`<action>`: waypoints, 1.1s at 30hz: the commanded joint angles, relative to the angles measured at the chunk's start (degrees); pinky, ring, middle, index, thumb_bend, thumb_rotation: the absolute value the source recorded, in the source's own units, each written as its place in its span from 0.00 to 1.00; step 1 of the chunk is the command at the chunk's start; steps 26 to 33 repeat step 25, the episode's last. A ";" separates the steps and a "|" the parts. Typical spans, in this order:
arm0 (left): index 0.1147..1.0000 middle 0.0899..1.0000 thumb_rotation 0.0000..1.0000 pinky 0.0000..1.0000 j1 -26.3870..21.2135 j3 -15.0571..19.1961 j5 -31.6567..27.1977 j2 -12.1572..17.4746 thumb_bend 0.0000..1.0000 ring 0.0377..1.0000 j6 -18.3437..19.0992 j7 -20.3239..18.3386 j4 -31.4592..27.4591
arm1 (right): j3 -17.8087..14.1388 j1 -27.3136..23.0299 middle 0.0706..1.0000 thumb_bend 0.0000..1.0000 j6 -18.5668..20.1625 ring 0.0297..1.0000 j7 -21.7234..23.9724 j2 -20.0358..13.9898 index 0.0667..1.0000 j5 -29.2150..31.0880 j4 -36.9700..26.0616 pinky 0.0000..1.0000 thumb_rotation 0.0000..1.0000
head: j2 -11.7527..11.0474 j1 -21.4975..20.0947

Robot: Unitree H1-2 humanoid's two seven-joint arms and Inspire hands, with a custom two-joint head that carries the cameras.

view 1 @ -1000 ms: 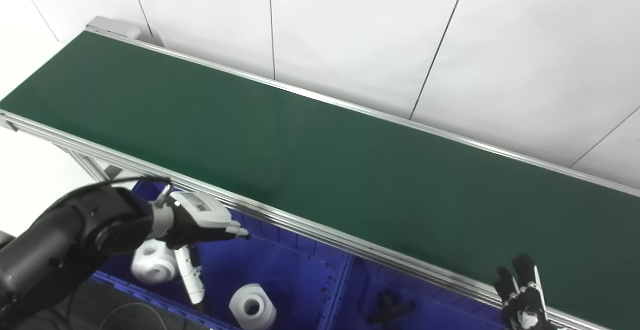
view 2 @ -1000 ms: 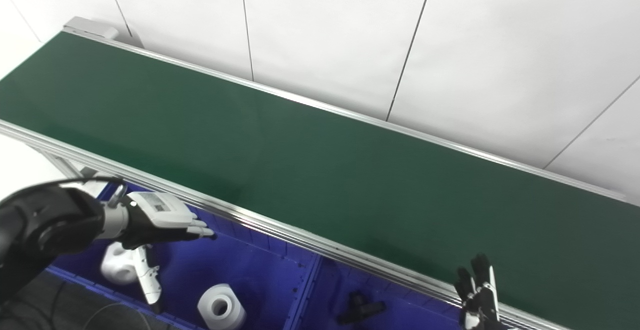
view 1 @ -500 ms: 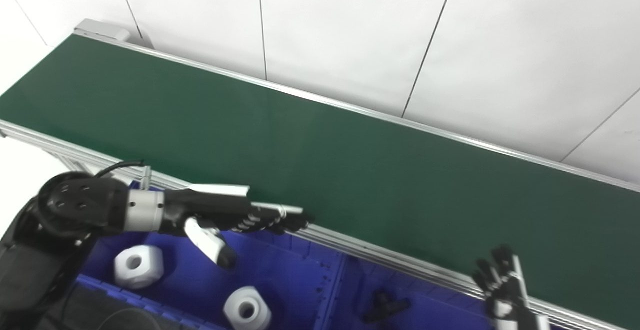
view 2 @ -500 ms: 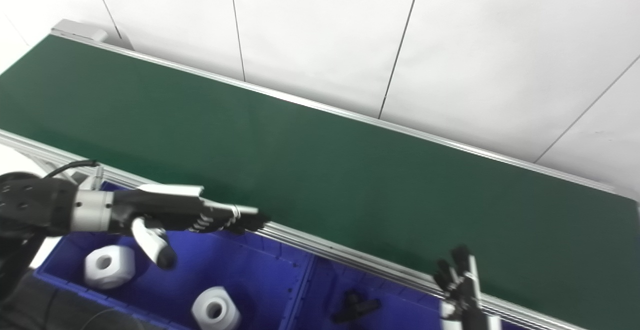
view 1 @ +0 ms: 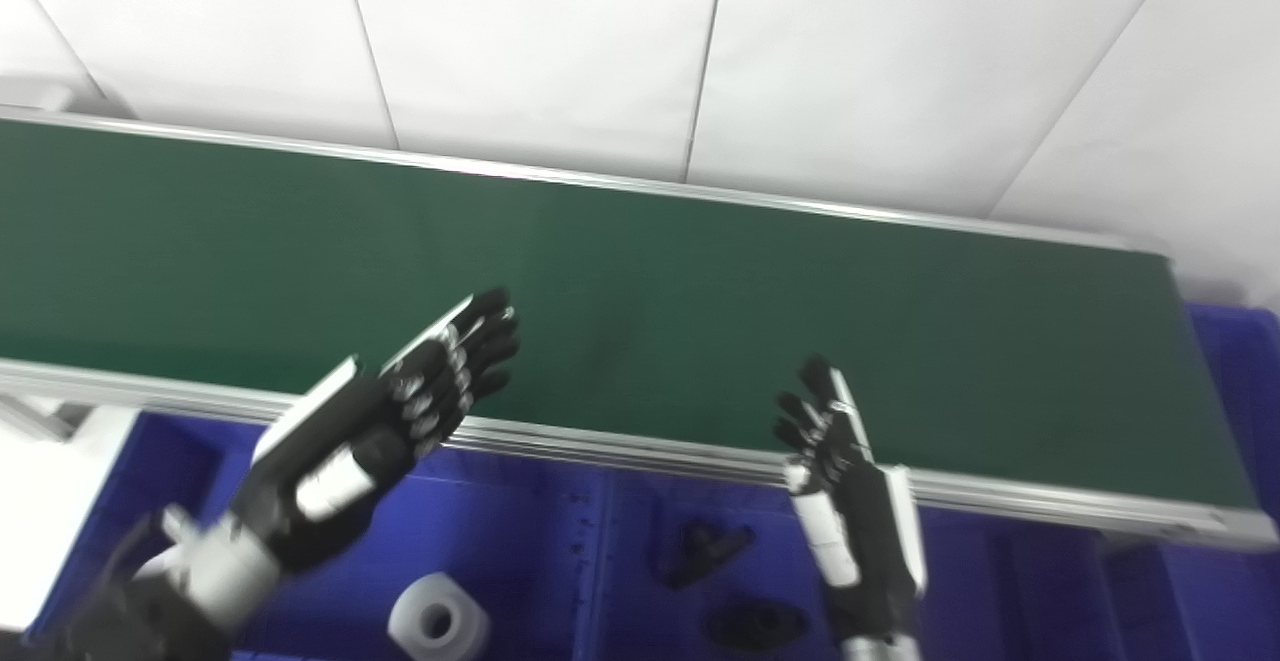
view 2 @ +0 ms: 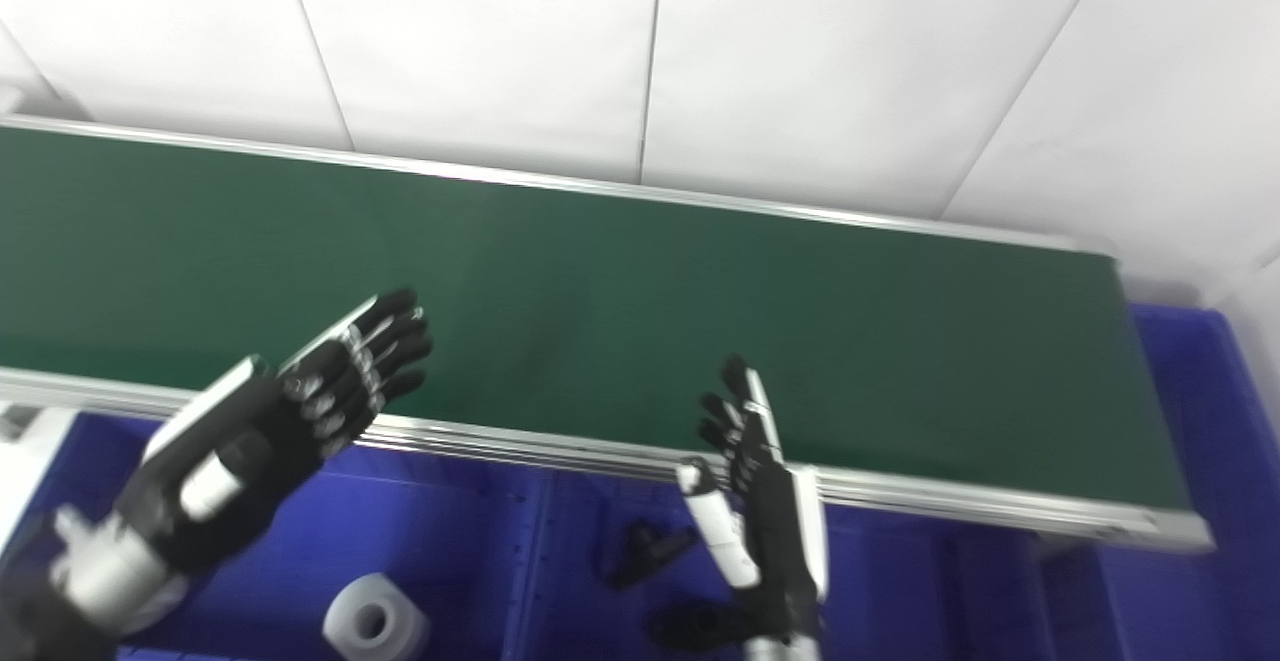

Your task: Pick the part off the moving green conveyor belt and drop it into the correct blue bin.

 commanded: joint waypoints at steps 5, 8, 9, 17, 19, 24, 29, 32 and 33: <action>1.00 1.00 0.79 1.00 5.01 -2.22 8.99 -5.85 0.88 1.00 -6.53 6.40 -6.96 | 1.25 1.29 0.98 0.81 0.89 0.91 -1.25 1.23 0.99 -1.74 -2.71 0.88 0.90 | 0.49 -1.52; 1.00 1.00 0.80 1.00 7.36 -3.99 13.11 -8.26 0.86 1.00 -9.15 7.76 -8.80 | 1.14 1.79 0.98 0.82 0.85 0.92 -1.48 0.95 0.99 -1.87 -2.89 0.88 0.91 | 0.47 -1.63; 1.00 1.00 0.79 1.00 7.57 -4.30 14.40 -8.65 0.83 1.00 -10.25 8.09 -8.47 | 1.10 1.97 0.98 0.82 0.75 0.92 -1.54 0.80 0.99 -1.79 -2.93 0.88 0.91 | 0.47 -1.67; 1.00 1.00 0.68 1.00 3.14 -2.97 22.06 -10.85 0.80 1.00 -24.93 12.45 7.70 | 0.51 2.90 0.98 0.79 0.09 0.92 -2.02 0.03 0.99 -1.62 -2.95 0.86 0.88 | 0.44 -1.33; 1.00 1.00 0.67 1.00 1.91 -2.69 22.78 -11.70 0.84 1.00 -27.20 13.69 10.65 | 0.34 2.91 0.98 0.79 -0.16 0.92 -2.21 -0.04 0.98 -1.71 -2.87 0.86 0.89 | 0.67 -1.08; 1.00 1.00 0.63 0.99 0.48 -2.28 24.51 -13.72 0.83 1.00 -29.47 16.07 13.96 | -0.03 2.83 0.96 0.80 -0.48 0.90 -2.50 0.06 0.98 -1.11 -2.80 0.85 0.89 | 1.45 -1.18; 1.00 1.00 0.63 0.99 0.43 -2.34 25.05 -14.01 0.80 1.00 -29.83 16.39 14.16 | -0.08 2.80 0.96 0.80 -0.63 0.90 -2.51 0.05 0.98 -1.00 -2.77 0.85 0.89 | 1.45 -1.18; 1.00 1.00 0.63 0.99 0.43 -2.34 25.05 -14.01 0.80 1.00 -29.83 16.39 14.16 | -0.08 2.80 0.96 0.80 -0.63 0.90 -2.51 0.05 0.98 -1.00 -2.77 0.85 0.89 | 1.45 -1.18; 1.00 1.00 0.63 0.99 0.43 -2.34 25.05 -14.01 0.80 1.00 -29.83 16.39 14.16 | -0.08 2.80 0.96 0.80 -0.63 0.90 -2.51 0.05 0.98 -1.00 -2.77 0.85 0.89 | 1.45 -1.18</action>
